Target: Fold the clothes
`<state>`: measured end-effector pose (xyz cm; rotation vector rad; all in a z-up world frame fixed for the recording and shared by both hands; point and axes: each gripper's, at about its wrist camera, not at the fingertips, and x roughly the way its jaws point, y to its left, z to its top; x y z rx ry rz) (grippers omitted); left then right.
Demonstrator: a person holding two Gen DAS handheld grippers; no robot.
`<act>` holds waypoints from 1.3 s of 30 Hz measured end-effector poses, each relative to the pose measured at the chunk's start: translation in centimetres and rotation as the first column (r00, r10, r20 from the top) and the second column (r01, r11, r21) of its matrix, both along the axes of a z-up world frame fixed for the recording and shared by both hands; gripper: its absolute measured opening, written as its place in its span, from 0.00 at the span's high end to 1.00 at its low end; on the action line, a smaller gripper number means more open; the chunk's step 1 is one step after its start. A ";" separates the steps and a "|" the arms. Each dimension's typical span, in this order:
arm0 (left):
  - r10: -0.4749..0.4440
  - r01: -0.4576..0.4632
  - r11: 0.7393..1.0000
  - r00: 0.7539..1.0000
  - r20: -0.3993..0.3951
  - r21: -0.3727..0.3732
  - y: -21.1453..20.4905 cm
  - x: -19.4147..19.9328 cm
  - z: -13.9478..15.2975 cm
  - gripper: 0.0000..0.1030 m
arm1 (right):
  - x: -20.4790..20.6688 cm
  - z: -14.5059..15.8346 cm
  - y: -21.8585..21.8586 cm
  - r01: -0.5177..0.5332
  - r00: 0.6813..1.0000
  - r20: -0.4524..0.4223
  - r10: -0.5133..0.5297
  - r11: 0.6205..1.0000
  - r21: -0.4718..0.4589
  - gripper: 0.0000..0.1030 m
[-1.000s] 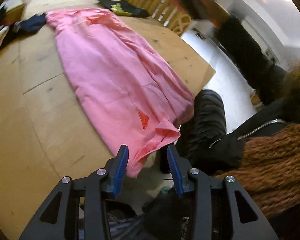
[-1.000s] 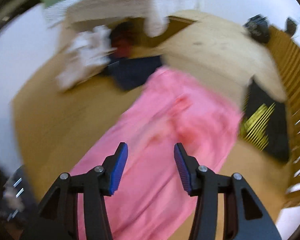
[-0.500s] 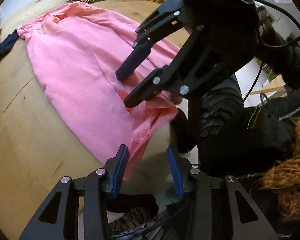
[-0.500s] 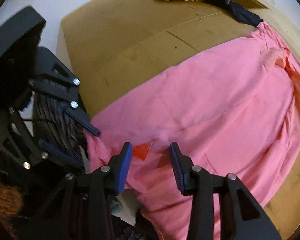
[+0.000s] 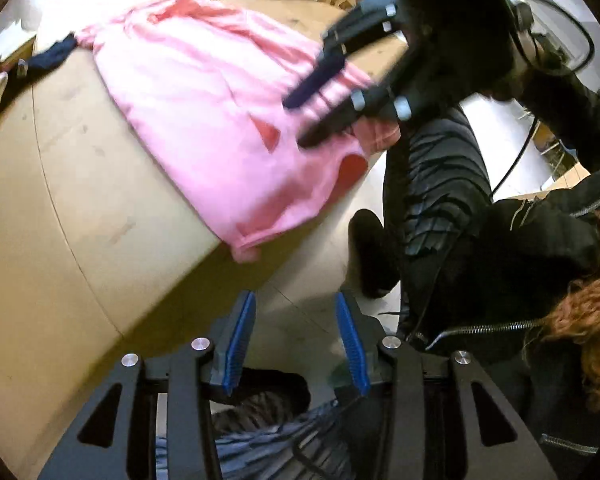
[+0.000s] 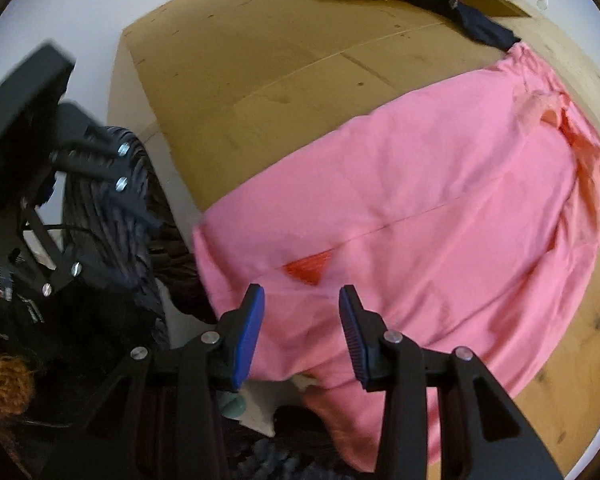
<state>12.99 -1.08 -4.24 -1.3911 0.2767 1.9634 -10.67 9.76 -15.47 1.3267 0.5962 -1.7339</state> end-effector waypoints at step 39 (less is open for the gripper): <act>-0.009 0.009 0.994 1.000 -0.002 0.112 -5.8 1.5 1.5 0.56 | 4.4 0.7 -6.7 -0.243 0.957 -0.106 0.270 0.946 0.215 0.98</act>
